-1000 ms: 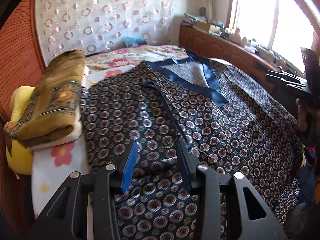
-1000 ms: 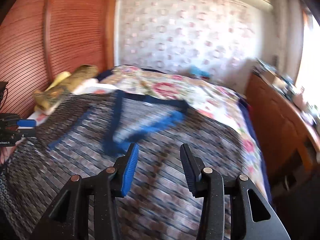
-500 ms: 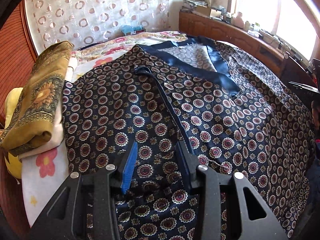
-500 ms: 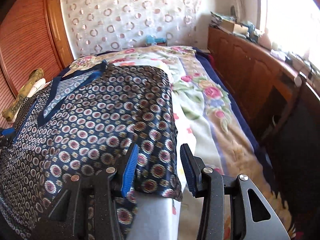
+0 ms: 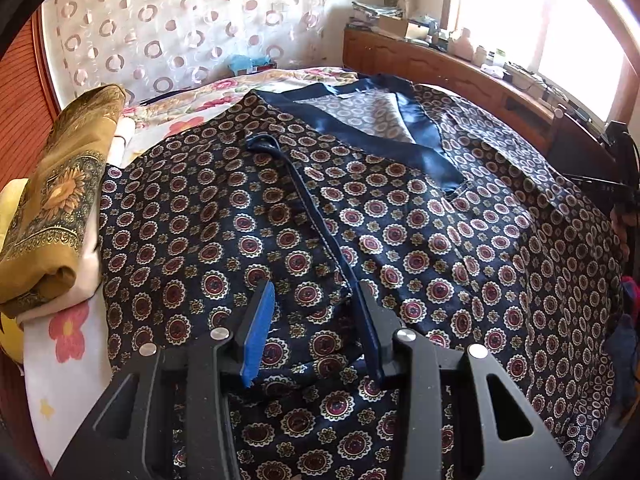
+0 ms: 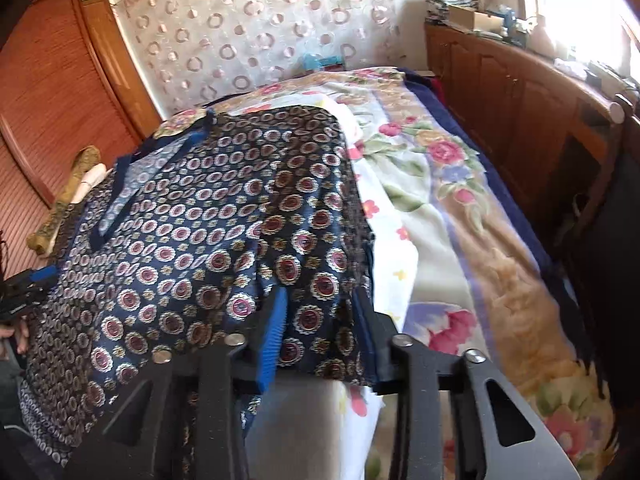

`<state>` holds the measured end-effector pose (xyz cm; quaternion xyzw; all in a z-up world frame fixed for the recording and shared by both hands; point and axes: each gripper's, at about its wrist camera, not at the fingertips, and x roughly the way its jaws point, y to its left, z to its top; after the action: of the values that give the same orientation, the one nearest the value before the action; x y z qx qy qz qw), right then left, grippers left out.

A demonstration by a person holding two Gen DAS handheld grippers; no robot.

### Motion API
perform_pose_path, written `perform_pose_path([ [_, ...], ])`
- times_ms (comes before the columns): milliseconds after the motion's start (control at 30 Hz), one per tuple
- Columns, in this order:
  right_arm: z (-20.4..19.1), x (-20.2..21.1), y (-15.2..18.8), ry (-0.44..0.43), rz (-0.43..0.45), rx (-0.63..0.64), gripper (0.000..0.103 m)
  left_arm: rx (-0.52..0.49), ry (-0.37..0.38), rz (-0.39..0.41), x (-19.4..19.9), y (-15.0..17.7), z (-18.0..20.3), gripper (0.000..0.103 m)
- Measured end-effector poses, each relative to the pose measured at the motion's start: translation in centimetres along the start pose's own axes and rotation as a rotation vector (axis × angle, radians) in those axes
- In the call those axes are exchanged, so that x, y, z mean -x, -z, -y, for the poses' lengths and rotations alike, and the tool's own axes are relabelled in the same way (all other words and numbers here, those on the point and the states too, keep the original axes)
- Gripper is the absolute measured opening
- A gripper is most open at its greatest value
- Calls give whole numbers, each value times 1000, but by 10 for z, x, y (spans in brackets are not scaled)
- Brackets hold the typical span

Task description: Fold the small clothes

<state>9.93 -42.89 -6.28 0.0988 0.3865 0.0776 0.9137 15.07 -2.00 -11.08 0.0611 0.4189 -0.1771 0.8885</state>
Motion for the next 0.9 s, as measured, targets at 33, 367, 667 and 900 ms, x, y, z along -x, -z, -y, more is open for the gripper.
perform_pose_path([
  [33,1,0,0,6,2,5,23,-1,3,0,0,0,0,42],
  [367,-20,15,-4,131,51,155,2,-39,8,-8,-2,0,8,56],
  [667,-82,42,-14,82,176,310,2,-39,7,-7,-3,0,9,57],
  [900,-114,12,5,-2,94,366,2,-37,8,-8,-3,0,8,58],
])
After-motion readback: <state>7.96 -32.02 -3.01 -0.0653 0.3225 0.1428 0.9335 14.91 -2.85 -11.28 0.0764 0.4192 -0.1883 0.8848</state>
